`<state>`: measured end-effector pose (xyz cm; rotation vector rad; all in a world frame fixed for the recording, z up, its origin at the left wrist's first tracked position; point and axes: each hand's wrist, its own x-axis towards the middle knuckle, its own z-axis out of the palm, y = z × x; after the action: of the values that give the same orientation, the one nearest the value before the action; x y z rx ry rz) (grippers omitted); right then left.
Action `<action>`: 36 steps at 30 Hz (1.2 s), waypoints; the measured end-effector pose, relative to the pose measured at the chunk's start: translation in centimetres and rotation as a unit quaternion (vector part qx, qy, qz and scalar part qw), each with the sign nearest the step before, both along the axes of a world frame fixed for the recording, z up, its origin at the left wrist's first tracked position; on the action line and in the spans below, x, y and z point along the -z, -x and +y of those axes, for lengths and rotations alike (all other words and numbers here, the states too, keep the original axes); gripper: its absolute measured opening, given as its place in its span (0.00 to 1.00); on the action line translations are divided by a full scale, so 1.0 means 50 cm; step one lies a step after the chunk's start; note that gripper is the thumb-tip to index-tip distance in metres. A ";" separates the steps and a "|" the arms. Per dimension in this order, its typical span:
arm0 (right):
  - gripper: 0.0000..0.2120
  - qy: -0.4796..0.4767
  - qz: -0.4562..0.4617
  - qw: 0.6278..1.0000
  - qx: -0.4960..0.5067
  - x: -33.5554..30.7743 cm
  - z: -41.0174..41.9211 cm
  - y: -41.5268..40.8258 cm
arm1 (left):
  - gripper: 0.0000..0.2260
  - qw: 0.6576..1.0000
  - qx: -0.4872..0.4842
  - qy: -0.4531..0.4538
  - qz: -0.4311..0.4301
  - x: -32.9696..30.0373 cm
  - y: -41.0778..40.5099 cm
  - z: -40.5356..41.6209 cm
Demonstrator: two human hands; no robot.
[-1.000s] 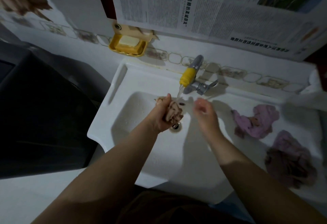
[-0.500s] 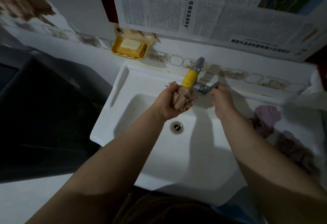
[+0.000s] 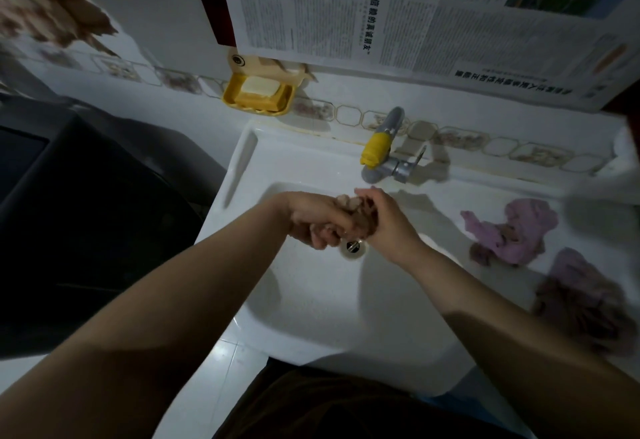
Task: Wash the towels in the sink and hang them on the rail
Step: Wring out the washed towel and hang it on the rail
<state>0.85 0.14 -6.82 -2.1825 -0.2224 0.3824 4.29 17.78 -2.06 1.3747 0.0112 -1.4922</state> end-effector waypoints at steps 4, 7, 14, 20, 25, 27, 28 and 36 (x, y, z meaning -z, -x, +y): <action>0.16 0.118 -0.003 0.988 -0.103 -0.027 -0.005 0.012 | 0.10 0.985 0.120 -0.097 -0.082 -0.002 0.000 0.044; 0.16 0.221 -0.011 0.953 -0.206 -0.055 -0.001 0.020 | 0.07 0.952 0.216 -0.173 -0.131 -0.001 0.006 0.062; 0.17 0.234 0.116 0.934 -0.242 -0.109 0.013 -0.019 | 0.11 0.924 0.216 -0.178 -0.259 0.018 0.035 0.102; 0.16 0.063 0.318 0.941 -0.100 -0.104 0.009 -0.046 | 0.04 0.995 -0.082 0.034 -0.050 0.062 0.090 0.125; 0.22 0.047 0.193 0.977 0.075 -0.085 0.107 -0.016 | 0.23 0.870 -0.467 0.124 0.098 0.087 0.120 0.037; 0.25 0.097 0.145 0.985 0.012 -0.083 0.145 0.016 | 0.30 0.846 -0.476 0.206 0.124 0.081 0.119 0.030; 0.26 0.165 0.108 0.980 -0.031 -0.087 0.154 0.029 | 0.29 0.841 -0.471 0.235 0.127 0.081 0.117 0.035; 0.19 0.120 -0.128 0.982 -0.075 -0.128 0.057 0.037 | 0.07 0.909 -0.383 0.144 0.079 0.068 0.083 0.125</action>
<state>-1.02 3.01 -0.44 -2.4598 -0.5088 0.2195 0.15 24.01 -5.45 0.8485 0.3785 -0.8826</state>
